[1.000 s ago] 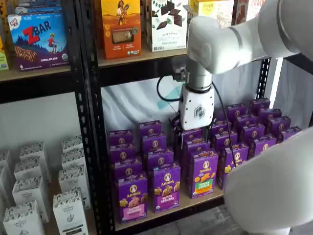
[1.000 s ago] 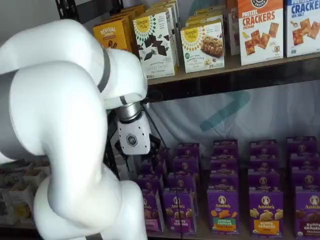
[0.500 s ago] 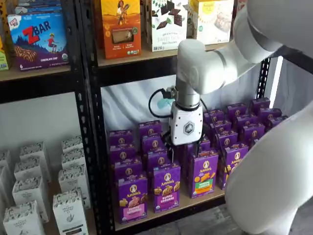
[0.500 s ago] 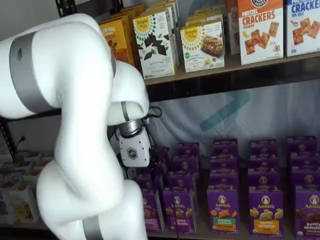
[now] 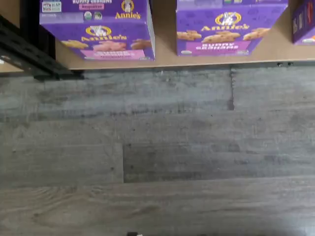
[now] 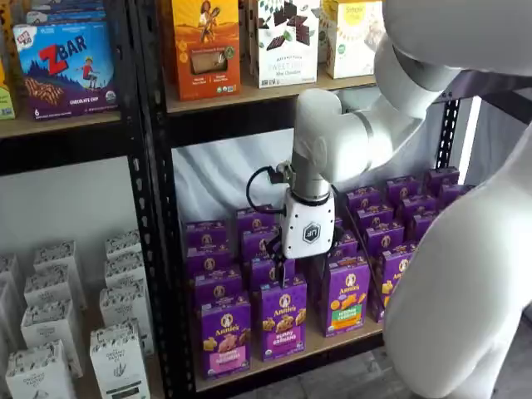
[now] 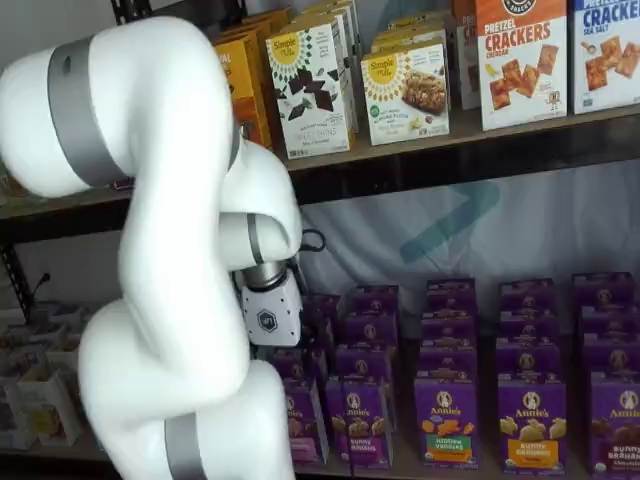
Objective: Pick up the purple box with a pink patch in the middle, on the bottom shelf, the first box from the left
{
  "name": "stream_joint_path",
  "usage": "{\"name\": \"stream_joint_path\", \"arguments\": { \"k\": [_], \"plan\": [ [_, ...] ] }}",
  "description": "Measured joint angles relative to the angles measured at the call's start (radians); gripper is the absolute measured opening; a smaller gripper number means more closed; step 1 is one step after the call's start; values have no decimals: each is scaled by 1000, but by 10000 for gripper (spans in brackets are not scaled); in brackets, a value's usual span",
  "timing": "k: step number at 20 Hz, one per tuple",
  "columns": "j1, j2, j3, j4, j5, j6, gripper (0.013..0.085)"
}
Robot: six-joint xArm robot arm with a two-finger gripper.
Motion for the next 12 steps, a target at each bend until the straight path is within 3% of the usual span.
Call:
{"name": "stream_joint_path", "arguments": {
  "k": [12],
  "plan": [
    [51, 209, -79, 11, -140, 37, 850]
  ]
}}
